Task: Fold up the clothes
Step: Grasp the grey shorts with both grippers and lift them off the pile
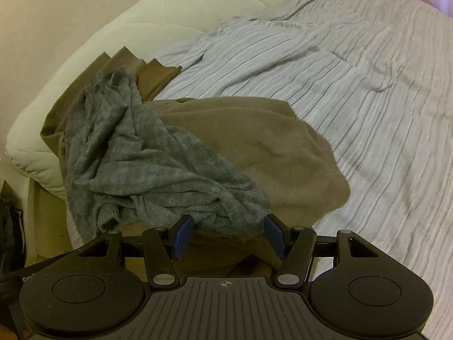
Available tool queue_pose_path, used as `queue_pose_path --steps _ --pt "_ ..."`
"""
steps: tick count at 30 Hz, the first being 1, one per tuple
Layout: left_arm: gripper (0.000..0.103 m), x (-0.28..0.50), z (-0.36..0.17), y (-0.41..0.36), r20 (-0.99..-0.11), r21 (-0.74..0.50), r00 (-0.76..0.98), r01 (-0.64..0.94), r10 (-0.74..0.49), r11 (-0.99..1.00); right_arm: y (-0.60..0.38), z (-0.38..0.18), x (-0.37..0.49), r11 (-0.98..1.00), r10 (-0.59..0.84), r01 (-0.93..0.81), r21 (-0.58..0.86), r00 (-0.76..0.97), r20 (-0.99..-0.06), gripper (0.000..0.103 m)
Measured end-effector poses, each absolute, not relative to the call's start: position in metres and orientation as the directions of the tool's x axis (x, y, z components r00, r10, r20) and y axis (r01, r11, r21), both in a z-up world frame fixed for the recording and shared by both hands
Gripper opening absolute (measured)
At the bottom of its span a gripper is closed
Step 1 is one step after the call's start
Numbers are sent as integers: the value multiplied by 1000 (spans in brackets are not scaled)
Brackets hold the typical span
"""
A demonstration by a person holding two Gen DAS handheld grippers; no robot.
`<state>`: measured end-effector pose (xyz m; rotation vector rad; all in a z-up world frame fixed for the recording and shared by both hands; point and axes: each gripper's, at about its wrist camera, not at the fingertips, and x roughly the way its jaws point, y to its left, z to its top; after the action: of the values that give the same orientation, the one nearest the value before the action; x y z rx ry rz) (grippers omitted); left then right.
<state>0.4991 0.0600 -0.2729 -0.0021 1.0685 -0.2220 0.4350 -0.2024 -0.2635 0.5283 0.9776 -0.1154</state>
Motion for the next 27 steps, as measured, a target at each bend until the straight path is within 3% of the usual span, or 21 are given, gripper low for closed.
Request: queue_pose_path --steps 1,2,3,4,6,9,11,14,27 --pt "55 501 -277 60 -865 -118 464 182 -191 976 -201 -266 437 872 135 323 368 564 -815 60" --pt "55 503 -281 60 -861 -127 468 183 -200 975 -200 -268 439 876 127 321 359 564 -816 54" --pt "55 505 -284 60 -858 -136 470 184 -209 974 -199 -269 441 882 113 322 345 567 -816 38" --pt "54 507 -287 61 -855 -158 466 182 -227 970 -198 -269 443 887 99 321 332 570 -816 36" --pt "38 511 -292 64 -846 -227 450 180 -285 957 -198 -268 445 895 93 307 325 584 -806 23" --pt "12 514 -294 70 -821 -339 423 182 -385 923 -200 -259 442 900 90 286 328 613 -785 14" --pt "6 514 -288 71 -808 -358 427 195 -407 913 -201 -251 440 901 80 284 327 633 -770 11" --pt "4 509 -266 71 -778 -355 452 257 -436 899 -203 -231 434 901 48 286 326 681 -731 11" --pt "4 447 -88 85 -470 -347 599 549 -648 760 -238 -108 351 864 -136 340 372 868 -478 8"
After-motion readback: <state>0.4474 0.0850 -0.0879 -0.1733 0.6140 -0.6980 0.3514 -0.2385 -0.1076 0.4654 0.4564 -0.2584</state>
